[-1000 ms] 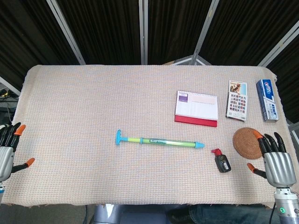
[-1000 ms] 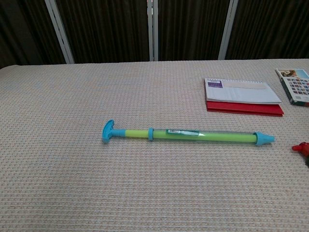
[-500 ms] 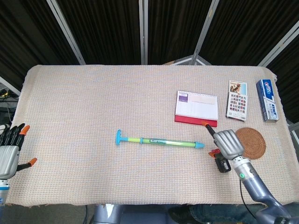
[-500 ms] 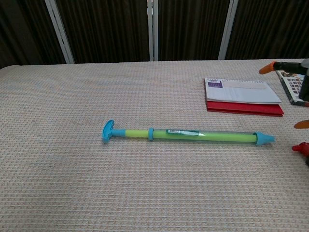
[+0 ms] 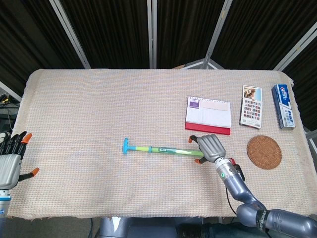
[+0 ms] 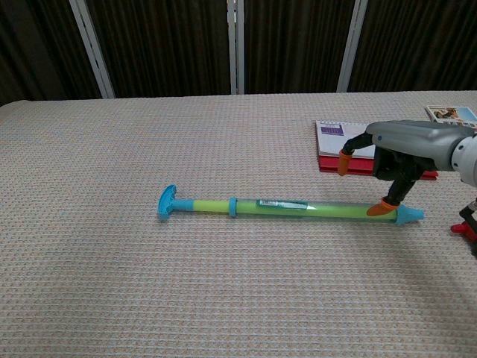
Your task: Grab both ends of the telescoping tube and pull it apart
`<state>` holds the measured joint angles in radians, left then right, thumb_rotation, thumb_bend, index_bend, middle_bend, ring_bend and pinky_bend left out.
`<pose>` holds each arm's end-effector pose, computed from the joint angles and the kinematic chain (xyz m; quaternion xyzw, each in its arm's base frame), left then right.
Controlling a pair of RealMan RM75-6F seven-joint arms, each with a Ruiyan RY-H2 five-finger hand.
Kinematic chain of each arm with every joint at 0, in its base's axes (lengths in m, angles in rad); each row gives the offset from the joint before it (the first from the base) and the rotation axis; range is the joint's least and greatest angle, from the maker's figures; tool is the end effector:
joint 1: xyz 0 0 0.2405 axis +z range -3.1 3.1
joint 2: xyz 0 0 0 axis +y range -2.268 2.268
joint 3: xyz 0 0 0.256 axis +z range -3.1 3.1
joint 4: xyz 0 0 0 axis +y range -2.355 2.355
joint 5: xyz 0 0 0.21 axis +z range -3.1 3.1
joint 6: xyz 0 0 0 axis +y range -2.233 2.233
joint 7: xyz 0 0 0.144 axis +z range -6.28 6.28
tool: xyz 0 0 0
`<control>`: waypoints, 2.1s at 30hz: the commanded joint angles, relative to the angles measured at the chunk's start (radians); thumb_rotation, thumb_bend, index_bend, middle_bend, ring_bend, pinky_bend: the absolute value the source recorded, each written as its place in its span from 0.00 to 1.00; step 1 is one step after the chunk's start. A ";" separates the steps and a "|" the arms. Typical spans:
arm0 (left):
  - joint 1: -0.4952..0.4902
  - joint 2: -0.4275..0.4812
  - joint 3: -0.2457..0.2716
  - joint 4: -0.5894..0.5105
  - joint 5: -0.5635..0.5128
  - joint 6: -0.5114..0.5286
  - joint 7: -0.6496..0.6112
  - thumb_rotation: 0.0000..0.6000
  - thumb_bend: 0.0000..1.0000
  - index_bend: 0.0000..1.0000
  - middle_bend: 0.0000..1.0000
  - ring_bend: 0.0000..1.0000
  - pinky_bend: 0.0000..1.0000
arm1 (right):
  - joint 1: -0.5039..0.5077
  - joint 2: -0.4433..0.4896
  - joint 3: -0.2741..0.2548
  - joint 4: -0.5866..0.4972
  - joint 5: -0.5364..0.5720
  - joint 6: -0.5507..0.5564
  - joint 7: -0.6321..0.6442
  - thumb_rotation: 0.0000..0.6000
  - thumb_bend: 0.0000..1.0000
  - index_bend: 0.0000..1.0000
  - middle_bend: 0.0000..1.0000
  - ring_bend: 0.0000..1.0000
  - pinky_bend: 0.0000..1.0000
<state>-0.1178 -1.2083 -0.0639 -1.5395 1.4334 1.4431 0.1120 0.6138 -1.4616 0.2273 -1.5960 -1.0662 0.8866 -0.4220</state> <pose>-0.3210 0.1948 0.1368 -0.6025 -0.3746 -0.3511 0.6111 -0.1759 -0.3237 0.0026 0.7334 -0.4208 0.3298 0.4198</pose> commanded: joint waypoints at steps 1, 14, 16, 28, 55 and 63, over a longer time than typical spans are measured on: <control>-0.002 -0.001 -0.001 0.003 -0.005 -0.005 -0.003 1.00 0.00 0.00 0.00 0.00 0.00 | 0.020 -0.037 -0.016 0.022 0.036 0.013 -0.047 1.00 0.09 0.40 1.00 1.00 1.00; -0.009 -0.009 -0.001 0.008 -0.015 -0.020 0.007 1.00 0.00 0.00 0.00 0.00 0.00 | 0.031 -0.109 -0.067 0.139 0.016 0.046 -0.059 1.00 0.15 0.44 1.00 1.00 1.00; -0.010 -0.010 -0.002 0.008 -0.018 -0.022 0.009 1.00 0.00 0.00 0.00 0.00 0.00 | 0.032 -0.117 -0.070 0.154 0.014 0.049 -0.053 1.00 0.16 0.45 1.00 1.00 1.00; -0.016 -0.014 0.002 0.013 -0.026 -0.040 0.015 1.00 0.00 0.00 0.00 0.00 0.00 | 0.035 -0.117 -0.087 0.197 0.037 0.038 -0.044 1.00 0.20 0.49 1.00 1.00 1.00; -0.433 -0.238 -0.104 0.012 -0.058 -0.501 0.164 1.00 0.10 0.36 0.87 0.82 1.00 | 0.057 -0.066 -0.074 0.082 0.177 0.026 -0.052 1.00 0.36 0.57 1.00 1.00 1.00; -0.542 -0.417 -0.106 0.202 -0.037 -0.568 0.059 1.00 0.17 0.39 0.87 0.82 1.00 | 0.065 -0.061 -0.079 0.065 0.178 0.034 -0.044 1.00 0.36 0.57 1.00 1.00 1.00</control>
<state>-0.6281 -1.5797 -0.1676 -1.3914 1.3825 0.8836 0.2097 0.6787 -1.5227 0.1480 -1.5308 -0.8883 0.9207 -0.4661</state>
